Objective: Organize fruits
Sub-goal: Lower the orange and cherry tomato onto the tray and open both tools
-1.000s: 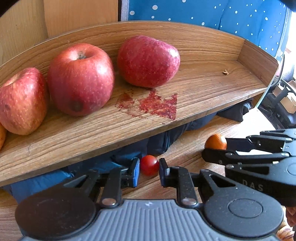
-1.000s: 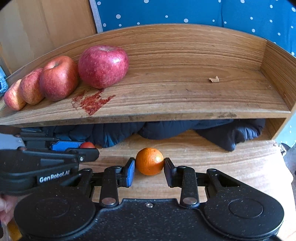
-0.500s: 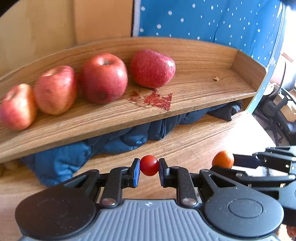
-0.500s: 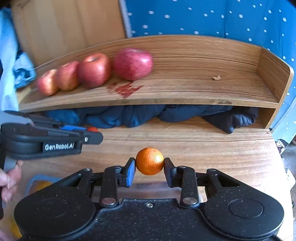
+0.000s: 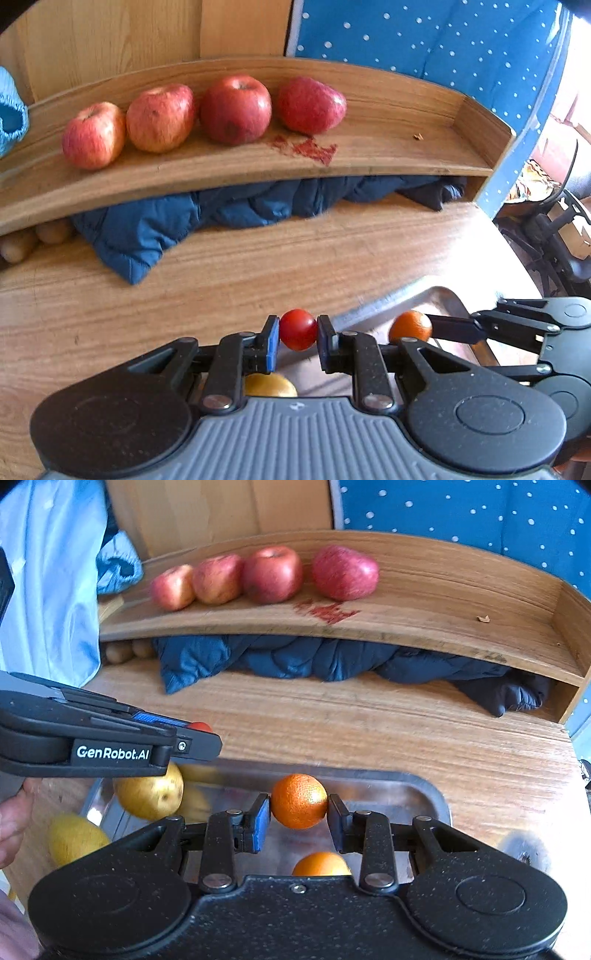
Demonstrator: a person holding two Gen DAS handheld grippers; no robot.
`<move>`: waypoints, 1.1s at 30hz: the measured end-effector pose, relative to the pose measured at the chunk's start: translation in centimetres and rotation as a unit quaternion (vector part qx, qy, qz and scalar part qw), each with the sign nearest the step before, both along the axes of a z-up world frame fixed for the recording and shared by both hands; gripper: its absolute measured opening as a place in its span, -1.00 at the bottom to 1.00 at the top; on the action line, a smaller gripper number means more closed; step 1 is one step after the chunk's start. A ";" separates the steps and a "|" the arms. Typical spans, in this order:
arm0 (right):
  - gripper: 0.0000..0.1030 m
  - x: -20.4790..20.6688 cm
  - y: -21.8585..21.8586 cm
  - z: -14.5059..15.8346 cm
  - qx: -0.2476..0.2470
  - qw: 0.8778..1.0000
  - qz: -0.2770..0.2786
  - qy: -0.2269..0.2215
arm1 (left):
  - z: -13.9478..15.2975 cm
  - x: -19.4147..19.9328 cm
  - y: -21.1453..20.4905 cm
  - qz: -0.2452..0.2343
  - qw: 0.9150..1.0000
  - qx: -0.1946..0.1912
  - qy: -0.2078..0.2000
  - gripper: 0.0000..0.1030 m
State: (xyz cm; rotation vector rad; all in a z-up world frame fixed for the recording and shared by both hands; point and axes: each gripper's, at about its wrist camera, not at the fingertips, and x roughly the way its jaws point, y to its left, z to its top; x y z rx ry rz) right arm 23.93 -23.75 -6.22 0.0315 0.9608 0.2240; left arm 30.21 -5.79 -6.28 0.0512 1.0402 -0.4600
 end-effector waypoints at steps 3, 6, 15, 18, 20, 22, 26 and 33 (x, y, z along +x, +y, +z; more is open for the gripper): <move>-0.32 -0.5 0.3 -0.1 -0.003 1.000 0.007 0.001 | 0.0 -0.7 -0.1 -0.002 1.000 0.002 0.008 -0.56; -0.32 -0.9 0.5 -0.1 -0.008 1.000 0.012 0.001 | 0.0 -1.2 0.0 0.000 1.000 0.004 0.012 -0.55; -0.32 -1.4 0.6 0.0 -0.013 1.000 0.015 -0.001 | 0.2 -2.0 -0.2 -0.002 1.000 0.010 0.009 -0.55; -0.32 -1.4 0.6 0.0 -0.014 1.000 0.016 -0.002 | 0.2 -2.2 -0.4 -0.002 1.000 0.012 0.008 -0.54; -0.32 -1.5 0.6 0.0 -0.015 1.000 0.016 -0.003 | 0.2 -2.2 -0.4 -0.001 1.000 0.013 0.008 -0.53; -0.30 -1.5 0.6 0.0 -0.015 1.000 0.017 -0.004 | 0.2 -2.2 -0.4 0.001 1.000 0.013 0.010 -0.51; -0.30 -1.5 0.4 0.3 -0.013 1.000 0.019 -0.011 | 0.4 -2.2 -0.1 0.016 1.000 0.003 0.014 -0.41; -0.06 -2.0 -0.4 1.3 -0.011 0.999 0.022 -0.029 | 1.7 -2.8 0.8 0.065 0.998 -0.017 0.000 0.28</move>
